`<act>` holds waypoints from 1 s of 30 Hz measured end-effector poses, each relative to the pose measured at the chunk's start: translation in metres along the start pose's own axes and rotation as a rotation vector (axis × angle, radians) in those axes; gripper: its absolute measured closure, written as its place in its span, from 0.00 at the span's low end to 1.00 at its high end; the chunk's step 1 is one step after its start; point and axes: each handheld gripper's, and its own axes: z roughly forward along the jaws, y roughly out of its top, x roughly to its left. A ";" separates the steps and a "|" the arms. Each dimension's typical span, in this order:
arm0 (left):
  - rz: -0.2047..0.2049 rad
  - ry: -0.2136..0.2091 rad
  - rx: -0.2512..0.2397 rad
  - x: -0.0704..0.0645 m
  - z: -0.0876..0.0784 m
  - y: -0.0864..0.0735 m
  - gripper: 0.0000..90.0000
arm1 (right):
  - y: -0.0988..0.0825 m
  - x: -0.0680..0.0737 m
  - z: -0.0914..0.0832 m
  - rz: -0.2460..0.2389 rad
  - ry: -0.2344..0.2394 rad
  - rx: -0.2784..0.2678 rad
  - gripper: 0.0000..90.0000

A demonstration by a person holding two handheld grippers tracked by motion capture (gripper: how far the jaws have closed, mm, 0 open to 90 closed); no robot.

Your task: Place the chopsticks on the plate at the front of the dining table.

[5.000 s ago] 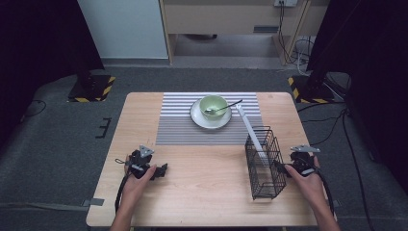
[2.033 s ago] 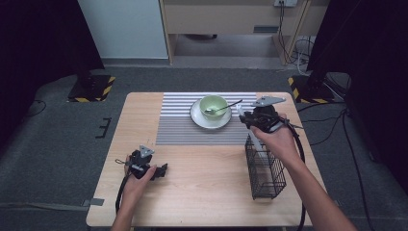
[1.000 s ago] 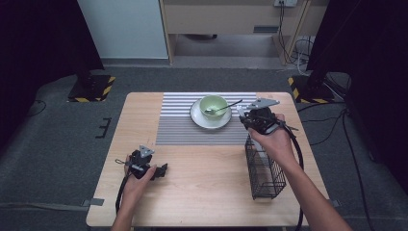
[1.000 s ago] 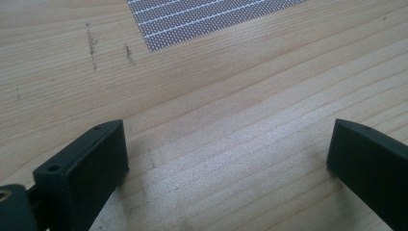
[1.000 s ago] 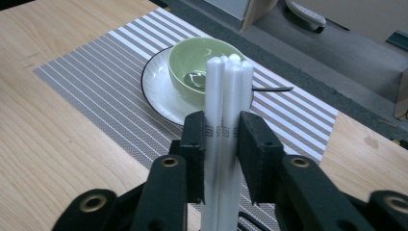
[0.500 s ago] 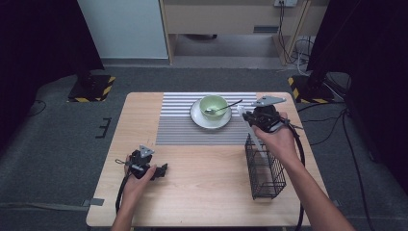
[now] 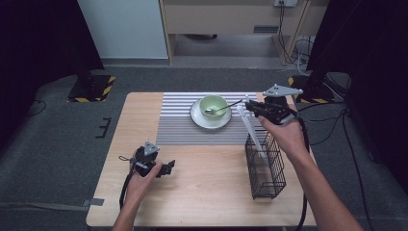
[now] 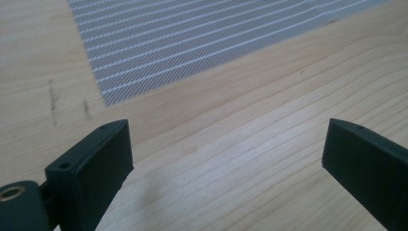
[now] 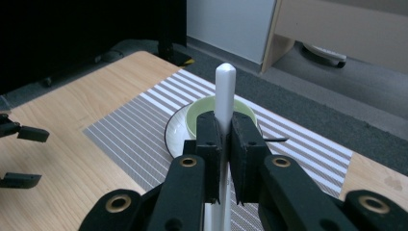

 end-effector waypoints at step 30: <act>0.026 -0.148 -0.193 -0.039 -0.034 0.043 0.04 | 0.043 -0.019 -0.053 0.036 0.080 -0.225 0.93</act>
